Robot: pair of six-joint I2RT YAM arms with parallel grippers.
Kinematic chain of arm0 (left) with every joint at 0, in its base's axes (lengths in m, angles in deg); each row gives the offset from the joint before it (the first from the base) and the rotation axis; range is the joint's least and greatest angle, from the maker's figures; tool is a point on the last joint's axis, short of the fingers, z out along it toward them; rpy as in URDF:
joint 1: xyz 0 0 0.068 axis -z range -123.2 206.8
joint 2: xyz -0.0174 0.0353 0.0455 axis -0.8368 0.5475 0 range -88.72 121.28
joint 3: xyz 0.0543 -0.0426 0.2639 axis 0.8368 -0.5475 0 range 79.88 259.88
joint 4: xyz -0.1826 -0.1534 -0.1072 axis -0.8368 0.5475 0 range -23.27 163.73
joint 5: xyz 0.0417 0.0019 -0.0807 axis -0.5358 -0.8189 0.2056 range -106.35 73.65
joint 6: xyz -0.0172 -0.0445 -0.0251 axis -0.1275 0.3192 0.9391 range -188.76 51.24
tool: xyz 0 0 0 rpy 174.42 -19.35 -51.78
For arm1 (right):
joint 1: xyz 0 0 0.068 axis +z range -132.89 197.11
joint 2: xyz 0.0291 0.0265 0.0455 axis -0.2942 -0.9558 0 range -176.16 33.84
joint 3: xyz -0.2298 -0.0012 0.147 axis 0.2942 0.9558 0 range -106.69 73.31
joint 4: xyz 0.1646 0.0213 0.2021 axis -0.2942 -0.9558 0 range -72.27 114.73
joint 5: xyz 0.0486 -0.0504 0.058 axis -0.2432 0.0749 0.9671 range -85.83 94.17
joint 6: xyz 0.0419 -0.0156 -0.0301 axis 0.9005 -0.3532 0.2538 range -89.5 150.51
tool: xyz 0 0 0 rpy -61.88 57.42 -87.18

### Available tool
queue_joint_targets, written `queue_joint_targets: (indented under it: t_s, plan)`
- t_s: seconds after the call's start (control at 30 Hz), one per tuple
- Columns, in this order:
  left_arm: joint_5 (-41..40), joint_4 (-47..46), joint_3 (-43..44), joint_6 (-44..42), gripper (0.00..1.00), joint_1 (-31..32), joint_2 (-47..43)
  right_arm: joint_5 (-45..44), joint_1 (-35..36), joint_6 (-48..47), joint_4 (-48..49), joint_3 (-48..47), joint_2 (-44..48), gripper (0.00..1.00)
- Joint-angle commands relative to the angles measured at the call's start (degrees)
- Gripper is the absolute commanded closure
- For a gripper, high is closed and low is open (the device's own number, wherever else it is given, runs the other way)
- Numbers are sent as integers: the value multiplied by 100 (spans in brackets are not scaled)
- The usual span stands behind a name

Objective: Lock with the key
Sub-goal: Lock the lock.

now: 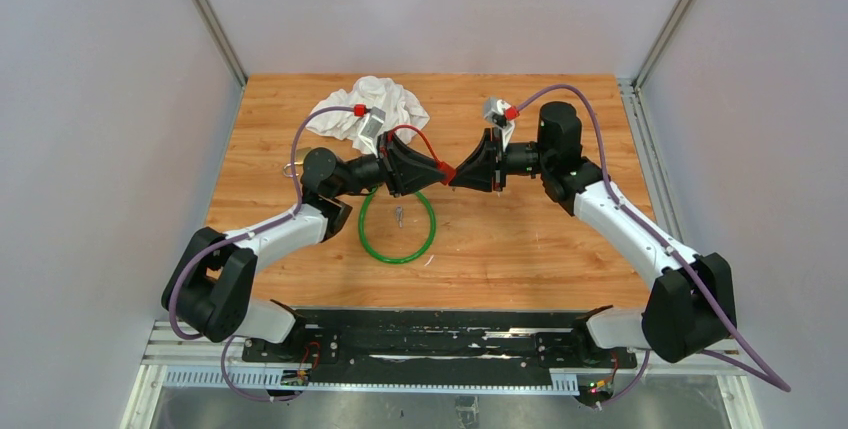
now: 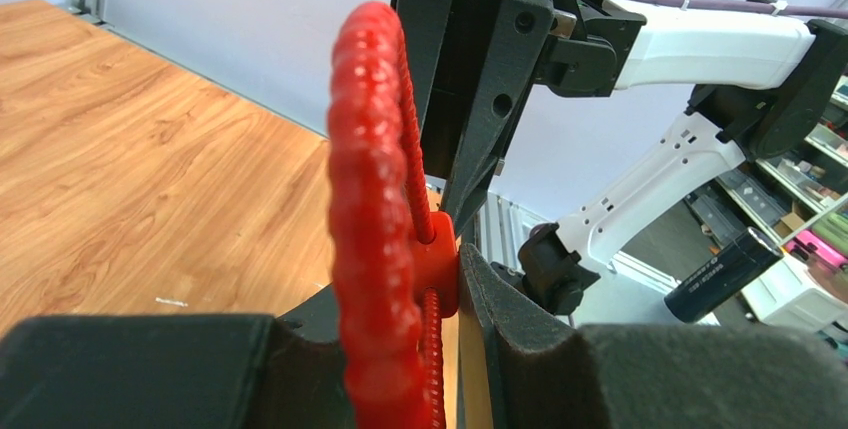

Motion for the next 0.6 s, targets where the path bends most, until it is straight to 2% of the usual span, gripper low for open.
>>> queue_joint_targets:
  t_s: [0.0, 0.33, 0.57]
  plan:
    - [30, -315, -4, -42, 100, 43, -44, 138, 36, -232, -120, -82, -45, 84]
    - [-5, -406, -62, -119, 100, 45, -66, 366, 13, -284, -173, -77, -33, 94]
    - [-24, -439, -139, -342, 100, 49, -160, 672, 0, -289, -260, -140, -102, 98]
